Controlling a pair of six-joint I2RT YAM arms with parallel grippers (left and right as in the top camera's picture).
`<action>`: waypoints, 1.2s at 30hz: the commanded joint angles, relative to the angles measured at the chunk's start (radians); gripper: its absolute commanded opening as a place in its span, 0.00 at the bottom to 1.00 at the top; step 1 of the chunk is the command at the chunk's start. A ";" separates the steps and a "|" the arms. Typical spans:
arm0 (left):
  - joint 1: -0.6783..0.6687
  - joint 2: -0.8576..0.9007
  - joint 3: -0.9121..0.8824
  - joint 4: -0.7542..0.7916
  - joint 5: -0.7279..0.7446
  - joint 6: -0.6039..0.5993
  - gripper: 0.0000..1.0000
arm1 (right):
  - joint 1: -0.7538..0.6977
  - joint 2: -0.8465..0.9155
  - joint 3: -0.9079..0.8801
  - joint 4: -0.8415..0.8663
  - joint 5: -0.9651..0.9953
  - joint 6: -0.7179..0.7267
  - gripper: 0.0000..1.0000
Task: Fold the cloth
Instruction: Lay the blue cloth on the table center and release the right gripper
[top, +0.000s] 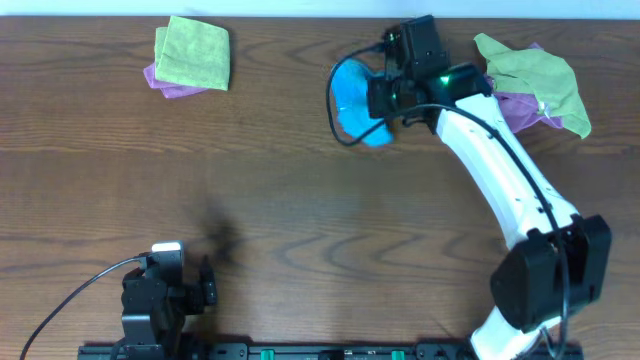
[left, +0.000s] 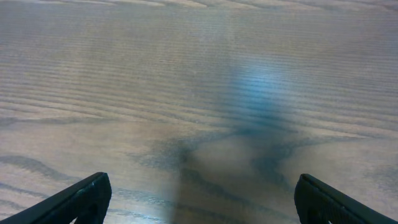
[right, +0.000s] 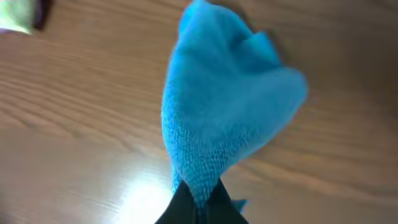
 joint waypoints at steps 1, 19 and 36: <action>0.003 -0.006 -0.024 -0.044 -0.010 0.007 0.95 | 0.005 -0.065 0.017 -0.109 0.092 -0.003 0.01; 0.003 -0.006 -0.024 -0.044 -0.010 0.007 0.95 | 0.010 -0.116 -0.373 -0.266 0.214 0.214 0.40; 0.003 -0.006 -0.024 -0.044 -0.010 0.007 0.96 | -0.068 -0.331 -0.510 -0.226 -0.037 0.281 0.91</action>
